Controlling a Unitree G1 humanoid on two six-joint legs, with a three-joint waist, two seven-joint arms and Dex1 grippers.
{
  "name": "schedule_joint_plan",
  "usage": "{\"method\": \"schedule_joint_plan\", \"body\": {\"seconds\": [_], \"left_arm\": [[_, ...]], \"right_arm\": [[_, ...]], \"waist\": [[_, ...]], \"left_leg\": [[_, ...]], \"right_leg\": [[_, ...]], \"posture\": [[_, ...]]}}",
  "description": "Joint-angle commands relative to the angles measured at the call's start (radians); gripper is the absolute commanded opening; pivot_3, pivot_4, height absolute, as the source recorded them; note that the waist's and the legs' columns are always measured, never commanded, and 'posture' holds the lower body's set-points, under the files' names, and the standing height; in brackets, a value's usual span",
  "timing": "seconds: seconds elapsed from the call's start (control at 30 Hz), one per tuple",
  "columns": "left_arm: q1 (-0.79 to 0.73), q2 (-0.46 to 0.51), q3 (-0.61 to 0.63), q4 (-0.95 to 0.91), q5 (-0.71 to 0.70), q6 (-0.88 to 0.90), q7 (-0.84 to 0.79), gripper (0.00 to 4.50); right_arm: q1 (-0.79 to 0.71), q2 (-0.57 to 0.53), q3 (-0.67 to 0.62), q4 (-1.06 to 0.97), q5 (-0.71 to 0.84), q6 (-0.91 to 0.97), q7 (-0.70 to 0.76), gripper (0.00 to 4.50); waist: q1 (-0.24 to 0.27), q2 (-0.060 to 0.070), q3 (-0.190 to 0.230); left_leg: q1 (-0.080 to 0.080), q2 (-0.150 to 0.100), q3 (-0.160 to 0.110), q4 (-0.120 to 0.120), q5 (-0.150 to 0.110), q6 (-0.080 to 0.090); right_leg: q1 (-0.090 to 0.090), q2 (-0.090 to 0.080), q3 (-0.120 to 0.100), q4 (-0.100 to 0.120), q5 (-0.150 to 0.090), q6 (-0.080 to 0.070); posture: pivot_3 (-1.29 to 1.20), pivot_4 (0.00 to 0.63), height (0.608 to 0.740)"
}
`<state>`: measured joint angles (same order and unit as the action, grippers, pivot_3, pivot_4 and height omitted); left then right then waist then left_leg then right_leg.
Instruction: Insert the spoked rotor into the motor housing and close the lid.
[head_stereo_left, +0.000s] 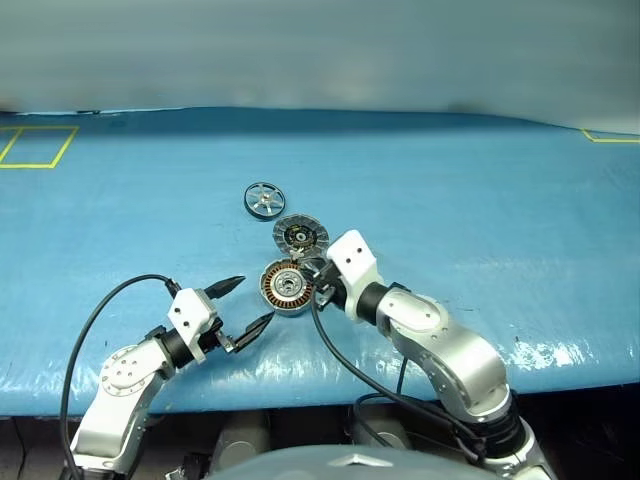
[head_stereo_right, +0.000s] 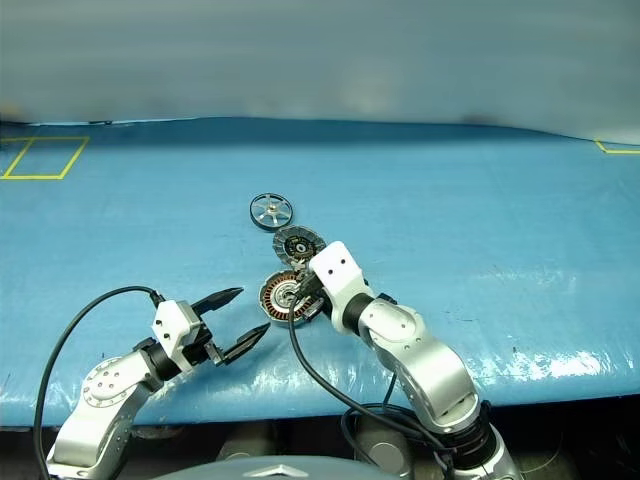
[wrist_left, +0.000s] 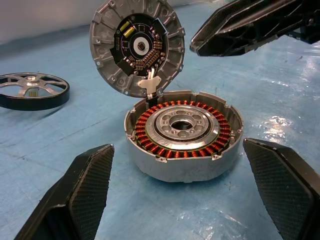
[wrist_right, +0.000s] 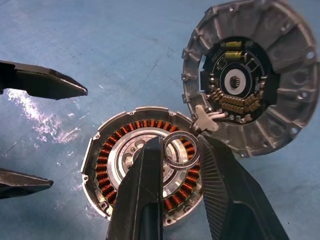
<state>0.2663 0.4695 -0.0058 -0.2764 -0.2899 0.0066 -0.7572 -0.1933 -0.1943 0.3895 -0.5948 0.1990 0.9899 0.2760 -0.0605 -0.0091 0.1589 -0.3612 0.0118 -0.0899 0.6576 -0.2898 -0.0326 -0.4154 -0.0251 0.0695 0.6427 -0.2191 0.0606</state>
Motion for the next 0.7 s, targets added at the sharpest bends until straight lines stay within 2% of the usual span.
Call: {"method": "schedule_joint_plan", "body": {"seconds": [0.03, 0.7], "left_arm": [[0.009, -0.007, 0.012, -0.013, -0.004, -0.028, 0.008, 4.50], [-0.003, -0.010, 0.000, -0.010, 0.000, -0.016, 0.018, 4.50]], "right_arm": [[-0.022, 0.024, 0.013, 0.037, -0.010, -0.037, -0.011, 0.67], [-0.009, 0.100, 0.053, 0.166, -0.015, -0.094, -0.019, 0.67]], "waist": [[0.000, 0.000, 0.000], [-0.002, 0.000, 0.000]], "left_leg": [[0.000, 0.000, 0.000, 0.000, 0.000, 0.000], [0.000, 0.000, 0.000, 0.000, 0.000, 0.000]], "right_leg": [[0.000, 0.000, 0.000, 0.000, 0.000, 0.000], [0.000, 0.000, 0.000, 0.000, 0.000, 0.000]], "posture": [[0.00, 0.150, 0.740], [0.00, 0.150, 0.740]]}}
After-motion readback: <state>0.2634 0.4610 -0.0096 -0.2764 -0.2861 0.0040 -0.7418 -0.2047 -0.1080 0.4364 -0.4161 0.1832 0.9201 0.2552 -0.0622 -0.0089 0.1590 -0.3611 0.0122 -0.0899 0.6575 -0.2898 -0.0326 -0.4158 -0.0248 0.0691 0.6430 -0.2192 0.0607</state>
